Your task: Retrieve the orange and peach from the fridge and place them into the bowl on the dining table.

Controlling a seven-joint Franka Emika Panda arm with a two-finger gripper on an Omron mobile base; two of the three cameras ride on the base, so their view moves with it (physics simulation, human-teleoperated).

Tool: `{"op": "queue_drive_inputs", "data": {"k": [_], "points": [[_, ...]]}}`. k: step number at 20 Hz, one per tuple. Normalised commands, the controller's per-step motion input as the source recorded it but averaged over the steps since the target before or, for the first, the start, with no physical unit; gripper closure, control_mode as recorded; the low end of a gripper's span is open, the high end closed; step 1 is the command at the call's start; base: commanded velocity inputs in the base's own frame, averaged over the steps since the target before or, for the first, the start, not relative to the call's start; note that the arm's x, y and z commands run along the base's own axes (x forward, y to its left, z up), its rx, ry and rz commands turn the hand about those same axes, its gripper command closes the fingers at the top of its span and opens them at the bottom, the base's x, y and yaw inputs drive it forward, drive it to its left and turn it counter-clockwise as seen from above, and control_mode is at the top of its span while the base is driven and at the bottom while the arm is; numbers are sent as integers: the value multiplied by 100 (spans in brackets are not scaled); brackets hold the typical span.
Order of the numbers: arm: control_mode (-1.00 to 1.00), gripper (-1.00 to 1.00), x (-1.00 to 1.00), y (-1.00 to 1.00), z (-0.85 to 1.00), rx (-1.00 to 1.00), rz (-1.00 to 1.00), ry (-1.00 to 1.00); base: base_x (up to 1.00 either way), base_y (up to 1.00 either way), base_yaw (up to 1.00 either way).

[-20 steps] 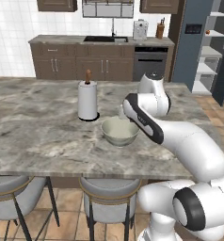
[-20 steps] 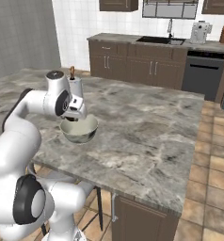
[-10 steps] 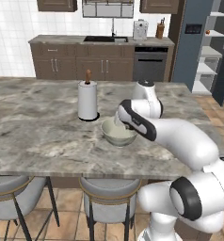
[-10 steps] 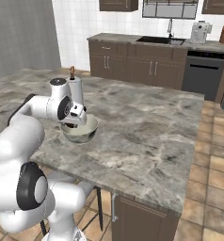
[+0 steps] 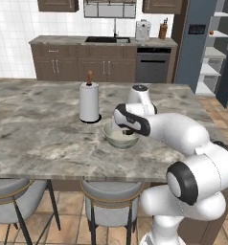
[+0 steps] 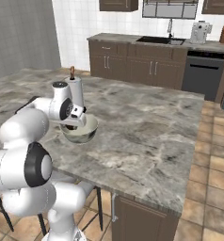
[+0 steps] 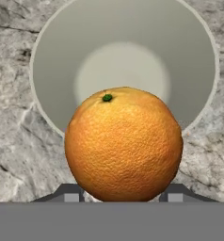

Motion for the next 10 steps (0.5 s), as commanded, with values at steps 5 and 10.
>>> {"op": "queue_drive_inputs", "data": {"k": [5,10], "points": [[-100,100,26,4,-15,0,0,1,0,0,0],[-100,100,24,0,-6,0,0,0,0,0,0]]}}
